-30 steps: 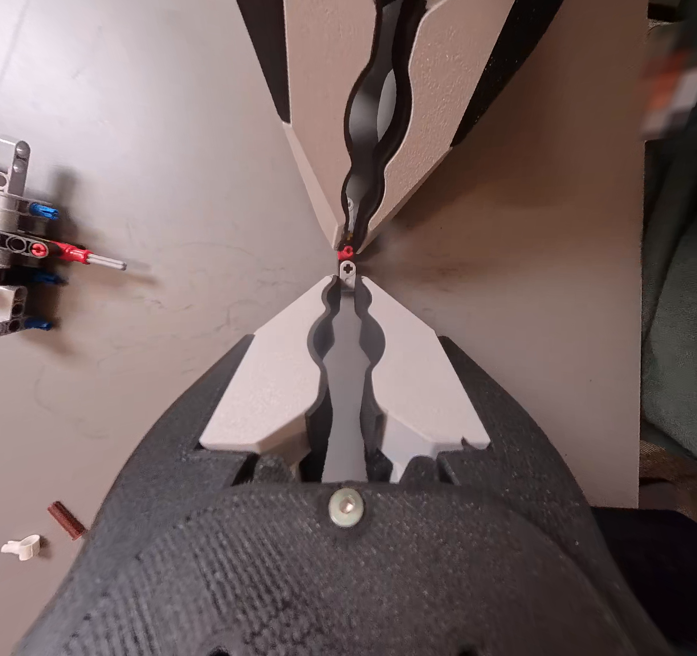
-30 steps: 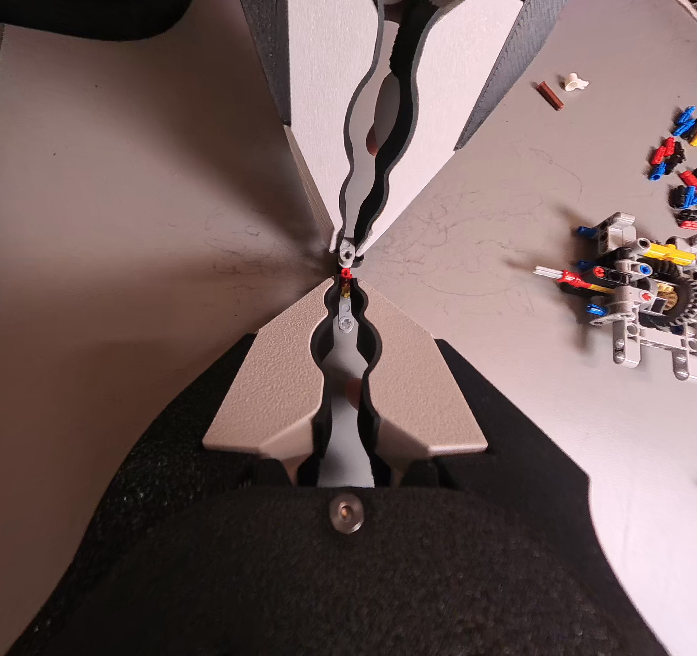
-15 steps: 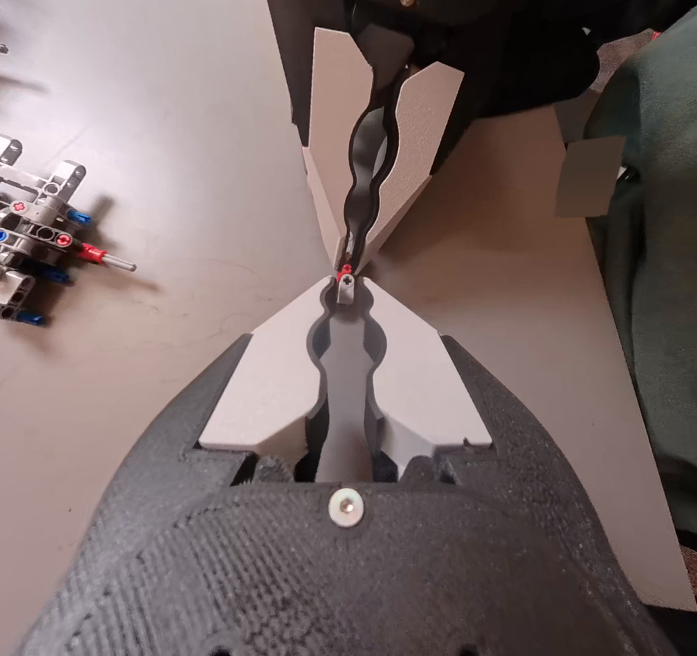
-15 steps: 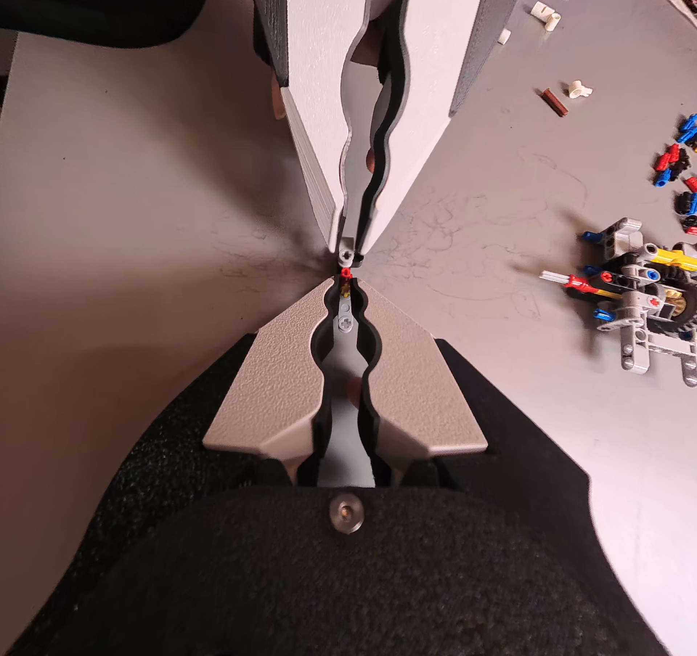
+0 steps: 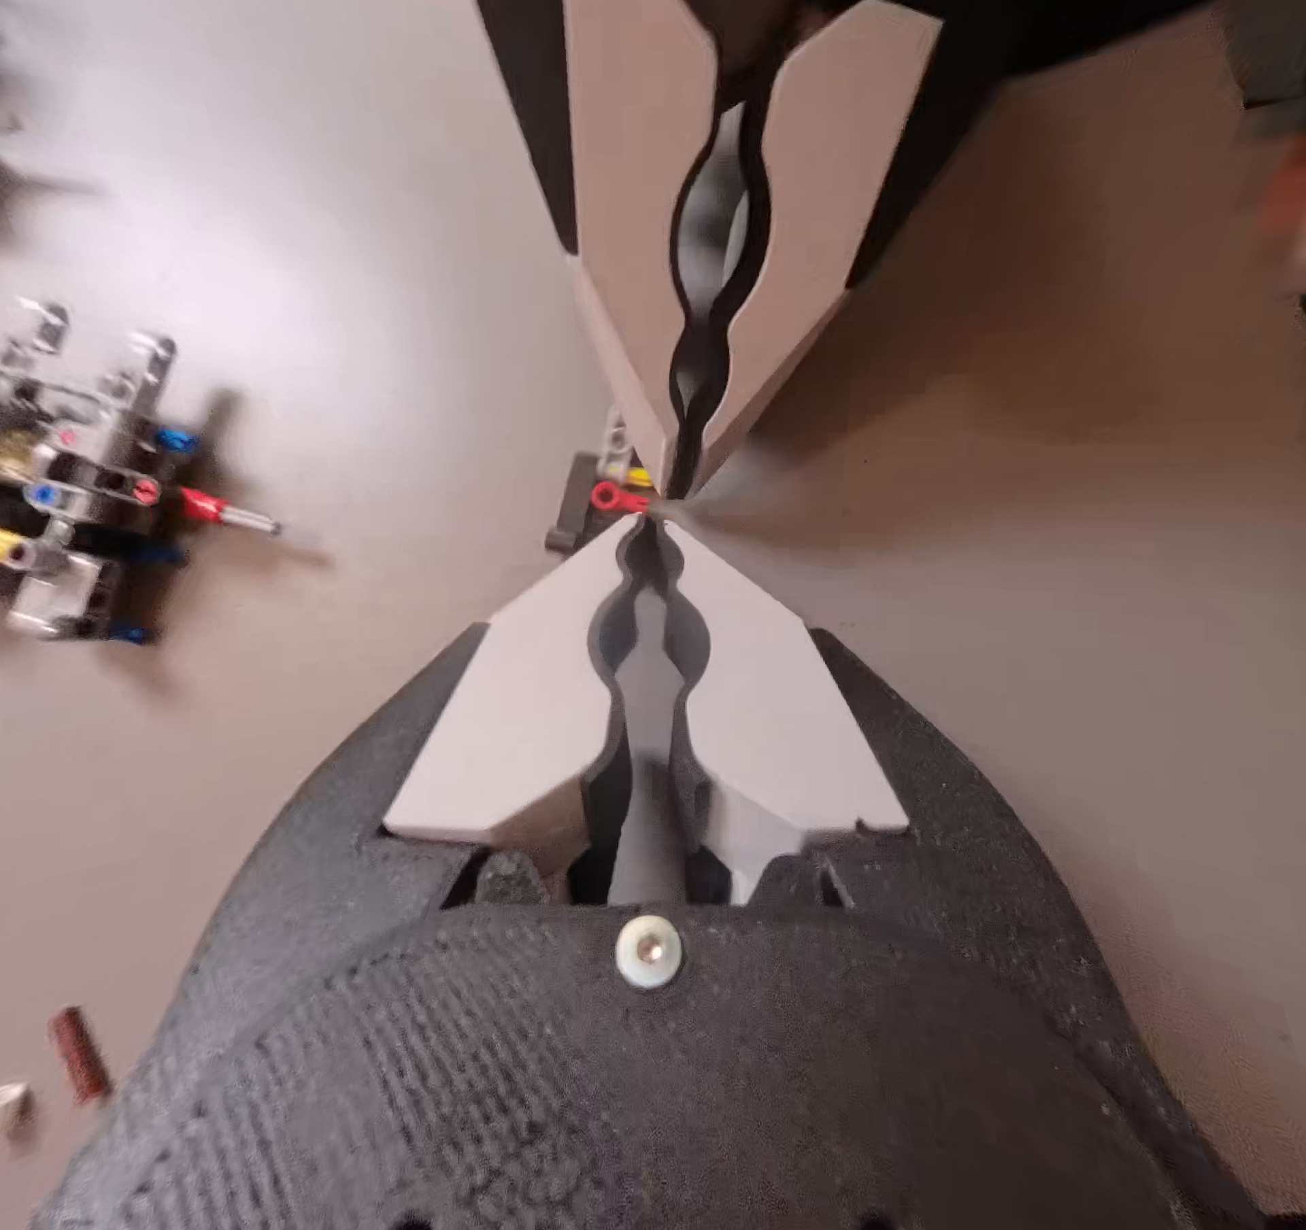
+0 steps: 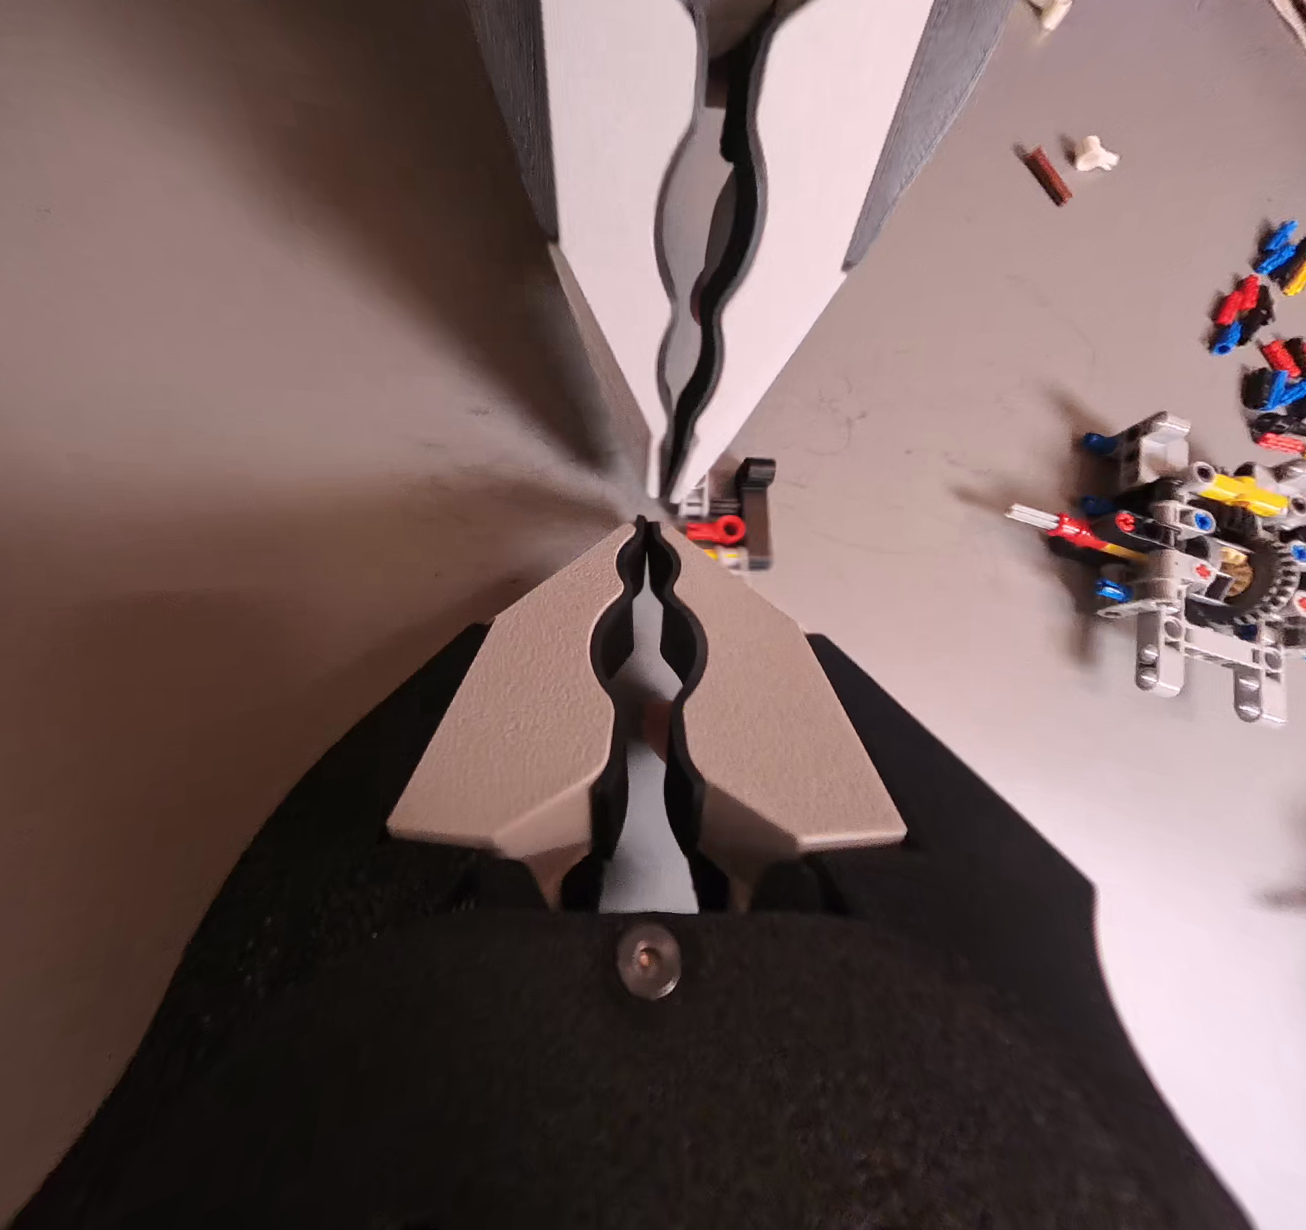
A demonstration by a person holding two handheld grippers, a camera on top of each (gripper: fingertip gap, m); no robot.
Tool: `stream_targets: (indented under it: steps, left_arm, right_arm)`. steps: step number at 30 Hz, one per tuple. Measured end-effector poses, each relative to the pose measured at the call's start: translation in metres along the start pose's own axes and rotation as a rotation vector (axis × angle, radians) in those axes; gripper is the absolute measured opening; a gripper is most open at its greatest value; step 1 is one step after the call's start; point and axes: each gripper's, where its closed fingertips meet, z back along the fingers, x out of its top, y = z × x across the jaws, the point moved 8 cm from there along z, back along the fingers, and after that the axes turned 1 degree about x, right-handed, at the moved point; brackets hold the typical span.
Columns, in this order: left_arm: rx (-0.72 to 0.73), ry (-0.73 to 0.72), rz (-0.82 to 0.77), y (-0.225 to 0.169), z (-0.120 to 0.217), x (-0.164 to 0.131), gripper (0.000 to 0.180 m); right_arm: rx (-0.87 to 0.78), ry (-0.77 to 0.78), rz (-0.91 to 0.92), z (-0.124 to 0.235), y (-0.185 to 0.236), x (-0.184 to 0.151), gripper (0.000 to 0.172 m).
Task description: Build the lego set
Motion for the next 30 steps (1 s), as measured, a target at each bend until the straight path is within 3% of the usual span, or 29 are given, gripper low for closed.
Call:
stream_targets:
  steps: [5,10,18,20,23,27,30]
  left_arm:
    - [-0.008,-0.047,-0.012,0.001,0.019,0.02,0.0]
    - [0.057,-0.109,0.08,0.01,0.031,0.006,0.0]
    - [0.147,-0.104,0.229,0.006,0.012,-0.013,0.034]
    - [0.147,-0.087,0.235,0.007,0.006,-0.012,0.03]
    - [0.147,-0.074,0.225,0.008,0.0,-0.011,0.012]
    - [0.033,-0.12,0.303,0.01,0.004,-0.012,0.009]
    - [-0.177,-0.276,0.457,0.011,0.013,-0.01,0.009]
  right_arm:
    - [0.034,-0.038,-0.051,0.004,-0.006,-0.003,0.0]
    - [-0.021,-0.064,-0.043,0.014,-0.012,-0.007,0.0]
    - [-0.058,-0.016,-0.005,0.015,-0.019,-0.018,0.014]
    - [-0.07,-0.022,0.003,0.015,-0.02,-0.018,0.014]
    - [-0.086,-0.031,0.029,0.016,-0.02,-0.019,0.017]
    - [-0.104,-0.054,0.119,0.016,-0.017,-0.021,0.03]
    - [-0.088,-0.14,0.191,0.021,-0.011,-0.013,0.039]
